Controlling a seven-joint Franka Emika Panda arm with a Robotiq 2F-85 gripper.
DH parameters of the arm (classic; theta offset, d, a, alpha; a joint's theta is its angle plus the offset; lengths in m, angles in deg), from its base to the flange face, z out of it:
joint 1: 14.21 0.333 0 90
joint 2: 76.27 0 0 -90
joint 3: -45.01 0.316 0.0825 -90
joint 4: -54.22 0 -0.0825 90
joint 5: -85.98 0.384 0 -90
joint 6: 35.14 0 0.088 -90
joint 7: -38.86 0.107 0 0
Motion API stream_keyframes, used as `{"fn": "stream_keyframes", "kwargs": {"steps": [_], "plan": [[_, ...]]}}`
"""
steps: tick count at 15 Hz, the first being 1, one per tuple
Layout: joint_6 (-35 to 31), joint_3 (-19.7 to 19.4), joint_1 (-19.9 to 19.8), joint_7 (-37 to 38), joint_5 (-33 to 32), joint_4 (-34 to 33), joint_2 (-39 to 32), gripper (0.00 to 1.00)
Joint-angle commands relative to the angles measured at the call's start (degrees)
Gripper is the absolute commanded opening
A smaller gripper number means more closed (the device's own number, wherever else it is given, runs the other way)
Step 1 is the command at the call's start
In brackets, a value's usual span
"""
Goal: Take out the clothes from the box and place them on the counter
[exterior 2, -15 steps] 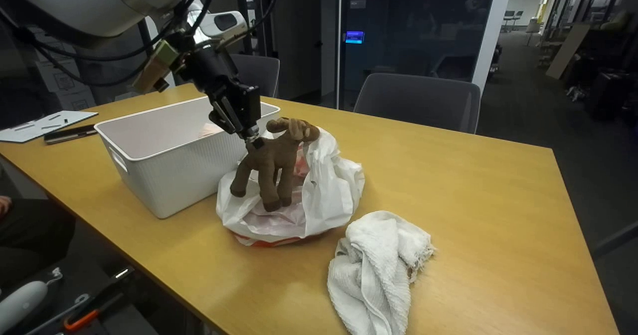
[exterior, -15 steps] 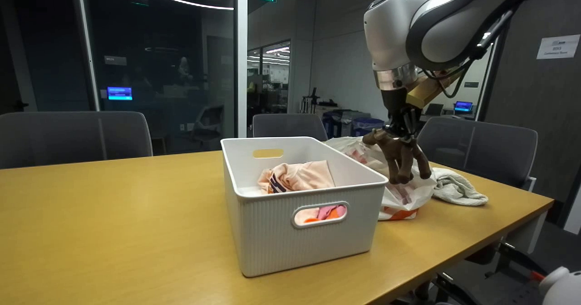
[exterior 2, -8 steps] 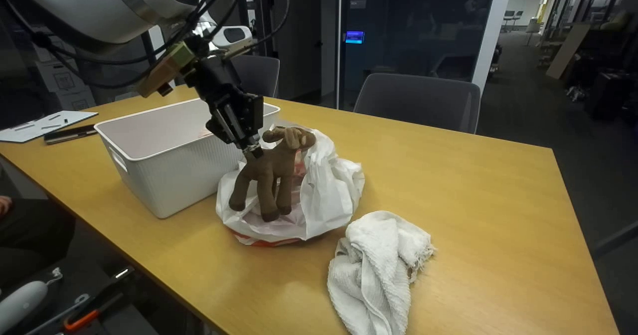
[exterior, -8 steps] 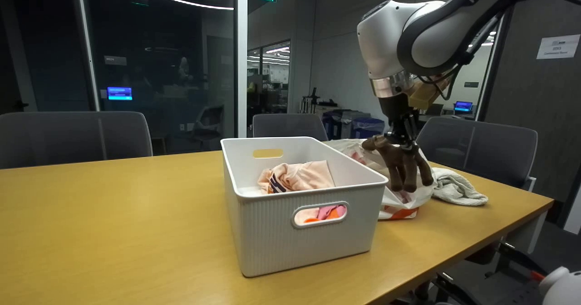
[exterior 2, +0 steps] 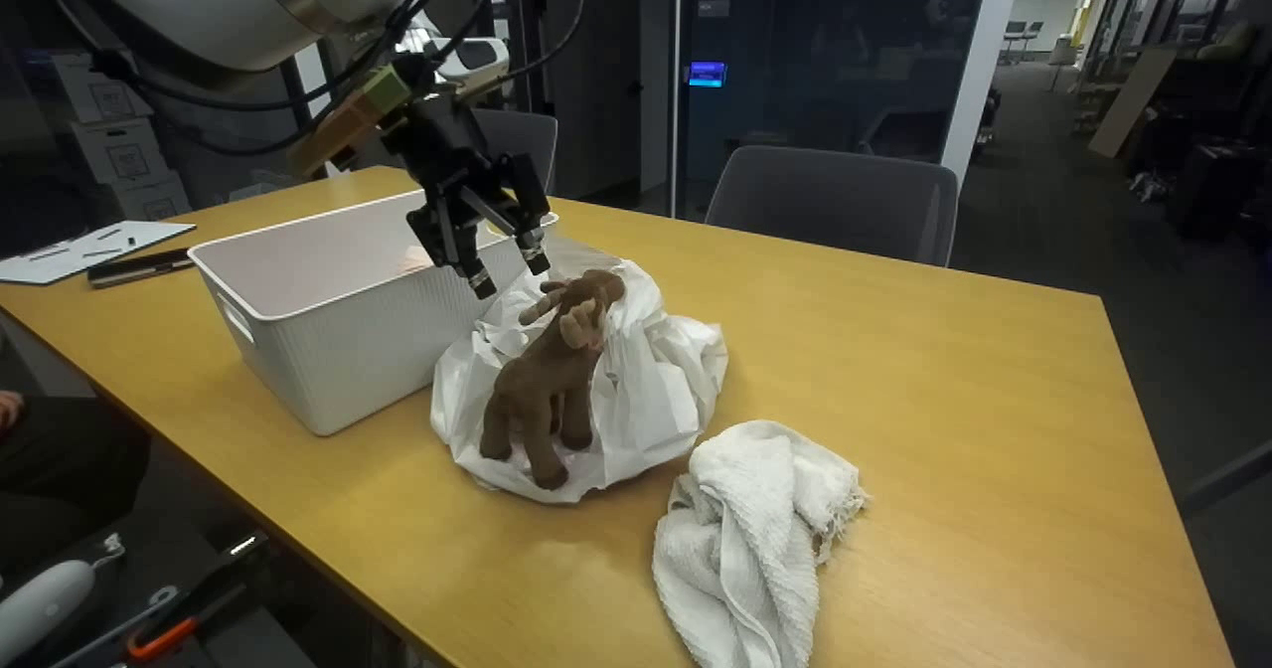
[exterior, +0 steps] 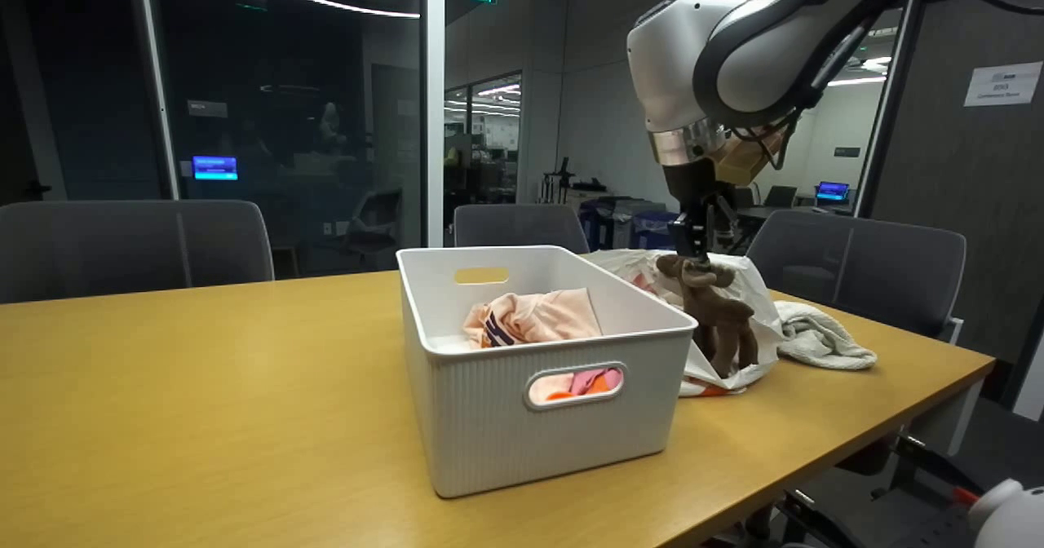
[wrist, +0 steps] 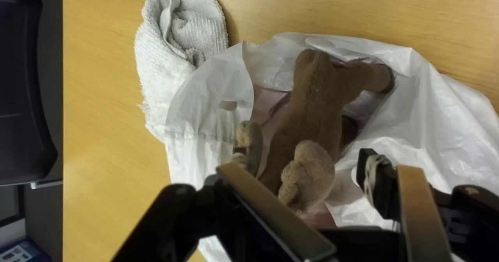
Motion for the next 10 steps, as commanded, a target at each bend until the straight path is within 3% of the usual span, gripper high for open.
{"fn": "stream_keyframes", "kwargs": {"steps": [1, 6, 10], "plan": [[-3.1, -0.4, 2.3, -4.7, 8.0, -1.7, 1.6, 1.0], [-9.7, 1.9, 7.0, -14.3, 21.9, -5.6, -0.3, 1.0], [-12.8, 2.2, 9.2, -26.2, 32.5, -7.6, -4.8, 1.0]]}}
